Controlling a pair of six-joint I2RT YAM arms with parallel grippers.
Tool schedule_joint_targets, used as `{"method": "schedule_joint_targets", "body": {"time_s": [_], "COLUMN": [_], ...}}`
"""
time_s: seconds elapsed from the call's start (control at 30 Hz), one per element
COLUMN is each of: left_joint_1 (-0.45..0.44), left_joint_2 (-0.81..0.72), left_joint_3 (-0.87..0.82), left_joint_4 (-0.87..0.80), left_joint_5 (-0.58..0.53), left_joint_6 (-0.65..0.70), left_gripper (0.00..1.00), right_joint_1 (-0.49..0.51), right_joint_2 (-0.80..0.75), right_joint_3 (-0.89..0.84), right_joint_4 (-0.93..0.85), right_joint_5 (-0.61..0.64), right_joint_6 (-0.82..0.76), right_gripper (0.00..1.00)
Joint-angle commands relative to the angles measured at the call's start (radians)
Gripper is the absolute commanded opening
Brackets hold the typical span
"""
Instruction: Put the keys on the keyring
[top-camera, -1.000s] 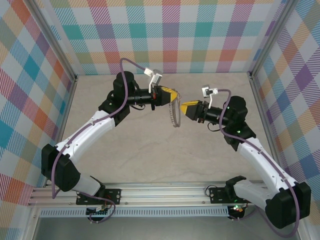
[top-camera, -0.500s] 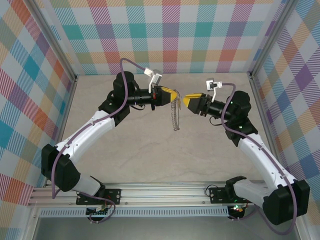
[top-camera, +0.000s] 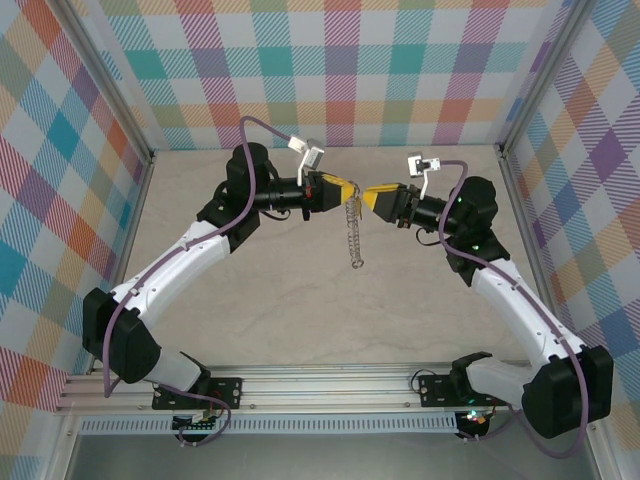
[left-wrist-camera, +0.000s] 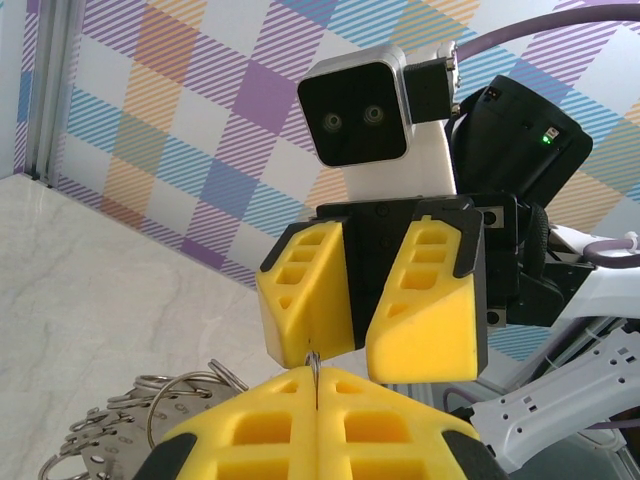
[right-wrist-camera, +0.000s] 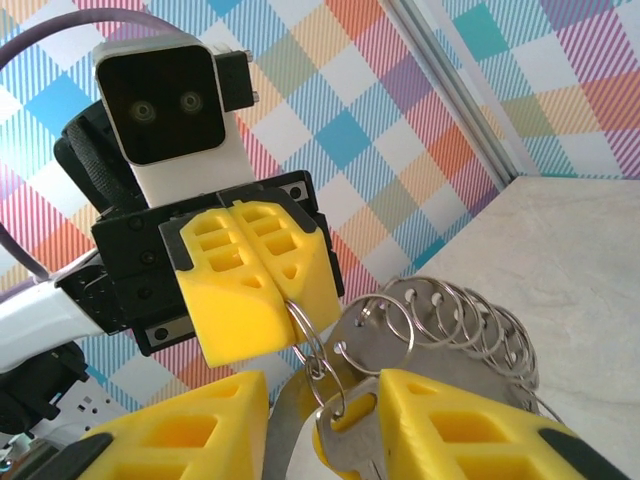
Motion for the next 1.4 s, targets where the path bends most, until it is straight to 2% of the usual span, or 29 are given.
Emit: {"method": "schedule_joint_targets", "body": {"time_s": [0.0, 0.13, 0.23, 0.43, 0.73, 0.93, 1.37], "left_joint_1": [-0.010, -0.010, -0.011, -0.012, -0.013, -0.015, -0.029], "left_joint_2": [-0.030, -0.028, -0.026, -0.028, -0.030, -0.040, -0.032], "left_joint_3": [0.013, 0.015, 0.017, 0.016, -0.001, -0.013, -0.025], "left_joint_4": [0.057, 0.057, 0.059, 0.065, 0.097, 0.094, 0.106], "left_joint_5": [0.015, 0.012, 0.009, -0.009, -0.038, -0.075, -0.085], "left_joint_6": [-0.006, -0.005, -0.006, -0.010, -0.031, -0.036, -0.047], "left_gripper": [0.00, 0.00, 0.00, 0.00, 0.00, 0.00, 0.00], "right_joint_1": [0.002, 0.011, 0.016, 0.022, 0.058, 0.090, 0.138], "right_joint_2": [0.010, 0.015, 0.015, 0.011, 0.004, -0.029, 0.019], "right_joint_3": [0.030, 0.028, 0.027, 0.020, 0.035, 0.048, 0.057], "right_joint_4": [0.061, 0.063, 0.060, 0.047, 0.001, -0.144, -0.094], "right_joint_5": [-0.037, -0.047, -0.053, -0.057, -0.028, 0.093, 0.116], "right_joint_6": [0.018, 0.016, 0.012, 0.006, -0.022, -0.108, -0.080], "right_gripper": [0.31, 0.28, 0.22, 0.00, 0.00, 0.00, 0.00]}}
